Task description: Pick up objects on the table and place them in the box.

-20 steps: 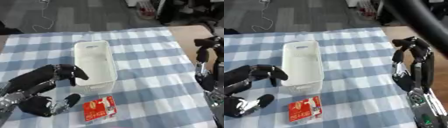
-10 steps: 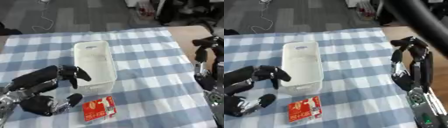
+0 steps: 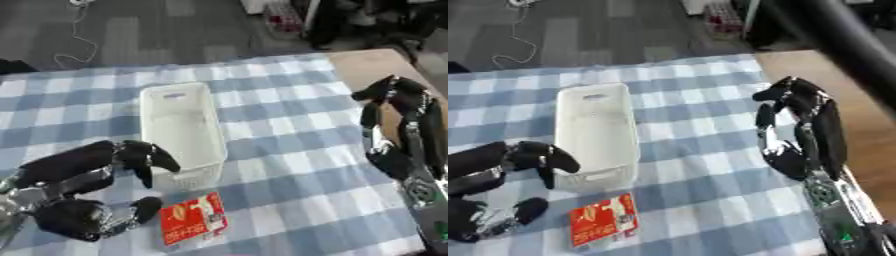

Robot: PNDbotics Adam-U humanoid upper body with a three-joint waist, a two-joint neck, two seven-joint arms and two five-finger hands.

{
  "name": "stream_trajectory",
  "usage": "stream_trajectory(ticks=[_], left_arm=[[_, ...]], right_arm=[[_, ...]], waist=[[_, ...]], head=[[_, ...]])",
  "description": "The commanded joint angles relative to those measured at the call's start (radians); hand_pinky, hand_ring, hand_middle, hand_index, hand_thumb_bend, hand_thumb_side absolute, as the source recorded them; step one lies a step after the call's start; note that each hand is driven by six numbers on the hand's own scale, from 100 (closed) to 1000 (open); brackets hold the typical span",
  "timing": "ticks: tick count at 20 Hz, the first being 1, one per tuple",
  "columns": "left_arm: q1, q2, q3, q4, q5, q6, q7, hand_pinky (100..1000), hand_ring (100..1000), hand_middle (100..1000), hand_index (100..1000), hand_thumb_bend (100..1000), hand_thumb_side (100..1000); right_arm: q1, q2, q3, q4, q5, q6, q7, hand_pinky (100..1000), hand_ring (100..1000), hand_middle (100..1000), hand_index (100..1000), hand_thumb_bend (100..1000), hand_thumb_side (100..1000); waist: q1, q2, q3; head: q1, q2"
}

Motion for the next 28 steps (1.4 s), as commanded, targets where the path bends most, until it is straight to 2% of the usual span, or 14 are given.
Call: stream_trajectory(ticks=[1,2,3,9,17,20,23,28], left_arm=[[-0.016,0.004,0.003,-0.013,0.015,0.001,-0.019,496,544,760,885,143,1000],[-0.018,0.004,0.002,-0.013,0.018,-0.001,-0.023,415,513,742,880,143,1000],[-0.019,0.003,0.002,-0.013,0.021,-0.002,-0.027,393,506,738,879,144,1000],[-0.026,0.002,-0.002,-0.013,0.039,0.023,-0.078,348,504,677,811,146,1000],[-0.035,-0.006,-0.006,-0.013,0.054,0.079,-0.189,387,548,684,808,156,1000],[-0.047,-0.009,-0.014,-0.013,0.034,0.095,-0.237,442,589,726,840,166,1000],[-0.061,-0.01,-0.039,-0.013,-0.027,0.103,-0.256,448,624,749,856,173,1000],[-0.076,-0.017,-0.071,-0.013,-0.197,0.094,-0.259,511,683,763,860,183,1000]], right_arm=[[-0.005,-0.017,-0.002,-0.016,0.003,-0.002,0.023,333,333,484,601,100,929],[-0.005,-0.017,-0.002,-0.016,0.003,-0.002,0.025,333,333,484,600,100,930],[-0.006,-0.017,-0.001,-0.016,0.003,-0.003,0.028,333,333,485,600,100,930],[-0.005,-0.02,0.003,-0.016,0.004,-0.006,0.04,333,334,487,597,100,929],[-0.002,-0.021,0.005,-0.016,0.008,-0.012,0.045,334,336,488,597,100,930],[-0.001,-0.022,0.007,-0.016,0.01,-0.014,0.046,334,336,488,597,100,930],[-0.003,-0.024,0.008,-0.016,0.01,-0.016,0.047,335,337,488,597,100,930],[-0.009,-0.028,0.009,-0.016,0.006,-0.019,0.05,335,337,489,598,100,930]], waist=[[0.003,-0.008,-0.002],[0.004,-0.008,-0.002],[0.004,-0.008,-0.002],[0.006,-0.008,-0.001],[0.004,-0.009,0.002],[0.005,-0.009,0.003],[0.005,-0.009,0.0],[0.008,-0.009,-0.005]], head=[[-0.02,-0.003],[-0.022,-0.003],[-0.023,-0.003],[-0.037,-0.003],[-0.051,-0.003],[-0.056,-0.003],[-0.056,-0.003],[-0.054,-0.003]])
